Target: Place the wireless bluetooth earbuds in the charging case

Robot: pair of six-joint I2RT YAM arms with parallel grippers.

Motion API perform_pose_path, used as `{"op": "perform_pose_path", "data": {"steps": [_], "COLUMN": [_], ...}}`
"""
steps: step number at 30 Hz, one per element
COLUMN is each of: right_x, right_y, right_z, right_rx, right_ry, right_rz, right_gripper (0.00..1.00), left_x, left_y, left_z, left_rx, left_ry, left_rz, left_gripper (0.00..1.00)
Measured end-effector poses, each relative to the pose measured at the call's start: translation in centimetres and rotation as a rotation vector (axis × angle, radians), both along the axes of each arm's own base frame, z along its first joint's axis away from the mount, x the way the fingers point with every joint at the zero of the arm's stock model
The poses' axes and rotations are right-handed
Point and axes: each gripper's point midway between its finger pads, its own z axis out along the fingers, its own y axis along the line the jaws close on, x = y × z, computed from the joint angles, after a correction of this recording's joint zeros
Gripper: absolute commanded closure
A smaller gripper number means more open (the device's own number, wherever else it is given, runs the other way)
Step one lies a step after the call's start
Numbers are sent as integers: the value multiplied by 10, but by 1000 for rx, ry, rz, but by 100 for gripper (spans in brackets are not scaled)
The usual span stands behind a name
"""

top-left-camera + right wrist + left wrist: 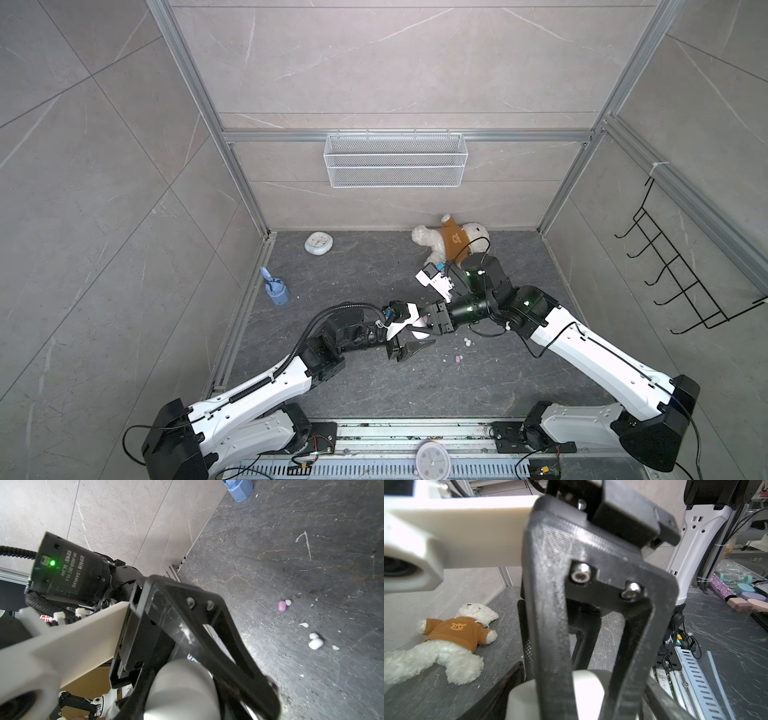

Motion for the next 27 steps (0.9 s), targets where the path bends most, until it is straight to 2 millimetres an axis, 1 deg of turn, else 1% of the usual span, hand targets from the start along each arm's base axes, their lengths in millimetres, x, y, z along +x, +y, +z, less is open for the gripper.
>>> {"op": "perform_pose_path", "data": {"steps": [10,20,21,24,27], "right_x": [0,1,1,1,1], "right_y": [-1,-1,-1,-1,-1], "right_z": [0,-8,-8,-9,-8], "right_rx": [0,-29,-30,-32,-33], "right_ry": [15,38,40,42,42], "right_rz": [-2,-9,-9,-9,-9], "right_gripper": [63,61,60,60,58], "left_x": [0,2,2,2,2], "left_y": [0,3,3,3,3], "left_z": [-1,-9,-9,-9,-9], "left_rx": [5,39,40,41,40], "left_ry": [-2,7,8,9,8], "left_rz": [4,22,22,21,21], "left_gripper": [36,45,46,55,56]}}
